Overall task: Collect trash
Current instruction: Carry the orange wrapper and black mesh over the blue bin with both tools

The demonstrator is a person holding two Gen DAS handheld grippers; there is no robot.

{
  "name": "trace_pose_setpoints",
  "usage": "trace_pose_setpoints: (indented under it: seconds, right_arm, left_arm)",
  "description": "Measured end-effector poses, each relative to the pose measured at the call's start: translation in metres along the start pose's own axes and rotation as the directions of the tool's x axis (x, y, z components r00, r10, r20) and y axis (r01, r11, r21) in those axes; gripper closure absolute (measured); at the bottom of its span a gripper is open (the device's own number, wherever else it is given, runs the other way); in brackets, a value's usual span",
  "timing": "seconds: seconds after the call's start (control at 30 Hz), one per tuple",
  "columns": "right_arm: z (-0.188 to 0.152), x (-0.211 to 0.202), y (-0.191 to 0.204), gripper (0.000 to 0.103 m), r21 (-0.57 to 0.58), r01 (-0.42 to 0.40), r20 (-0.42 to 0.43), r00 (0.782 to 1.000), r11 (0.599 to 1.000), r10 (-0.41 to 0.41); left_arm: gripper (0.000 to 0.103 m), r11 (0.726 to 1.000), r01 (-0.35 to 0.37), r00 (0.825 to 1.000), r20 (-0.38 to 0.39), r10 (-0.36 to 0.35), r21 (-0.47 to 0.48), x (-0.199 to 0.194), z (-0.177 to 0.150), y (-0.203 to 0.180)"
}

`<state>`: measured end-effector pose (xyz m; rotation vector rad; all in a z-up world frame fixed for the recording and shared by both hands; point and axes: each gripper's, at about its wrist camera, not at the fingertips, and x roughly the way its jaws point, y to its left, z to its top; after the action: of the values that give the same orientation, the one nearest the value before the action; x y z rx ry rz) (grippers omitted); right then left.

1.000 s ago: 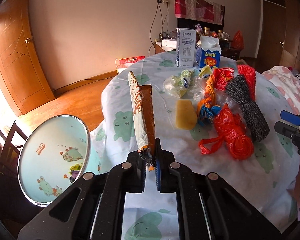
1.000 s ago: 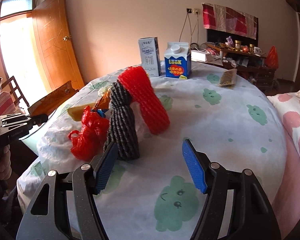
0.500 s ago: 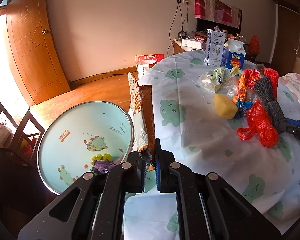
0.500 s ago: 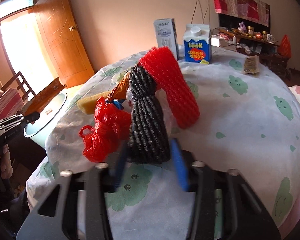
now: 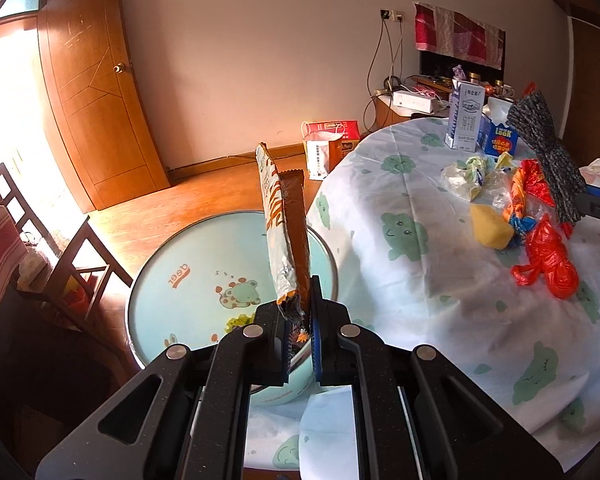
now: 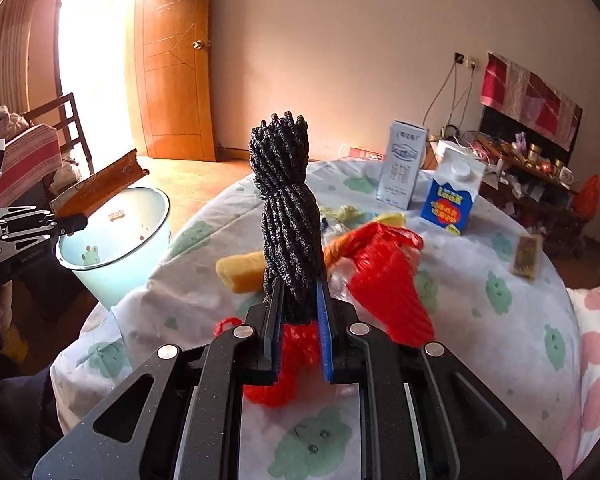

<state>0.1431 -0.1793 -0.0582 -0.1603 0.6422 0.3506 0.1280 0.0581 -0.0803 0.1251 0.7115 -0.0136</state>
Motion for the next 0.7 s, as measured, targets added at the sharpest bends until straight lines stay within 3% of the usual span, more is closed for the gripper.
trace_pose_setpoints:
  seconds: [0.4, 0.7]
  right_arm:
    - [0.05, 0.067, 0.059, 0.087, -0.105, -0.123, -0.072, 0.991, 0.987, 0.116]
    - [0.07, 0.098, 0.1, 0.087, -0.184, -0.173, -0.12, 0.981, 0.968, 0.152]
  left_arm:
    - [0.096, 0.992, -0.103, 0.994, -0.051, 0.1, -0.068, 0.01, -0.012, 0.053]
    - [0.096, 0.984, -0.155, 0.986, -0.074, 0.148, -0.093, 0.012, -0.017, 0.083]
